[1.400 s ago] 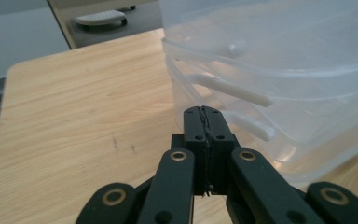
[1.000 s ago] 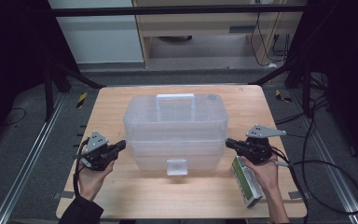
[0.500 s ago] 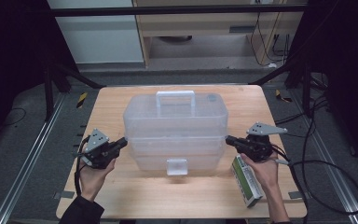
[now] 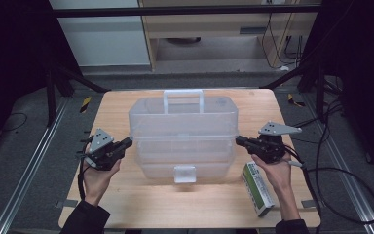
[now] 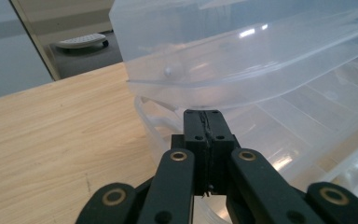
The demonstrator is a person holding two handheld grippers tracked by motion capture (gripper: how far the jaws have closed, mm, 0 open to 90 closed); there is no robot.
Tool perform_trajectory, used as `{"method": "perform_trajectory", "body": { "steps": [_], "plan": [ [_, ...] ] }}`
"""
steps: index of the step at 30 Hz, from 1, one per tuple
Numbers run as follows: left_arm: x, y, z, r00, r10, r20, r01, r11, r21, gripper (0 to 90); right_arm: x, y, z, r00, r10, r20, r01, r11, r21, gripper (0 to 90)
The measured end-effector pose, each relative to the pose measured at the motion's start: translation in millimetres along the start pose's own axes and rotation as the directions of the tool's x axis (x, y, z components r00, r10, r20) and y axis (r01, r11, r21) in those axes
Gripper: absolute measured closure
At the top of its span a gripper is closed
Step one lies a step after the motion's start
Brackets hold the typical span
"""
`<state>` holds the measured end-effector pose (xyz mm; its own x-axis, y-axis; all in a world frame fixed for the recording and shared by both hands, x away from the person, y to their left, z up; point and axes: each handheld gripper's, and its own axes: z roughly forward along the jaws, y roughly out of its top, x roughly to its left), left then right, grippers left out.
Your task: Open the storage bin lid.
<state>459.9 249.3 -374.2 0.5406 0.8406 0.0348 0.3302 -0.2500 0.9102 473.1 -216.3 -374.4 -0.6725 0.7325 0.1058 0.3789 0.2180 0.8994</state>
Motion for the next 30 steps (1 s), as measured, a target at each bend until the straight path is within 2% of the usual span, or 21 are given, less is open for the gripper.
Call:
{"method": "perform_trajectory", "body": {
  "steps": [4, 7, 19, 30],
  "plan": [
    [0.2, 3.4, 1.1, 1.0000, 0.006, -0.007, -0.006, 1.0000, -0.001, 89.2, -2.0, 2.5, -0.8, 1.0000, 0.004, -0.007, -0.004, 0.9998, -0.021, 90.0],
    [1.2, 4.7, 2.7, 1.0000, -0.008, -0.004, 0.008, 0.9999, -0.011, 89.3, -4.2, 4.4, -0.3, 1.0000, -0.004, -0.006, 0.004, 0.9997, -0.026, 90.0],
    [1.9, 10.1, 7.6, 0.9999, -0.009, -0.006, 0.008, 0.9996, -0.028, 89.3, -9.3, 10.6, -0.8, 0.9999, -0.011, -0.007, 0.010, 0.9992, -0.038, 90.0],
    [-0.5, 8.4, 10.3, 0.9999, 0.004, -0.011, -0.005, 0.9994, -0.033, 88.9, -9.9, 10.9, -0.5, 0.9998, -0.019, -0.006, 0.019, 0.9991, -0.039, 90.0]
  ]
}}
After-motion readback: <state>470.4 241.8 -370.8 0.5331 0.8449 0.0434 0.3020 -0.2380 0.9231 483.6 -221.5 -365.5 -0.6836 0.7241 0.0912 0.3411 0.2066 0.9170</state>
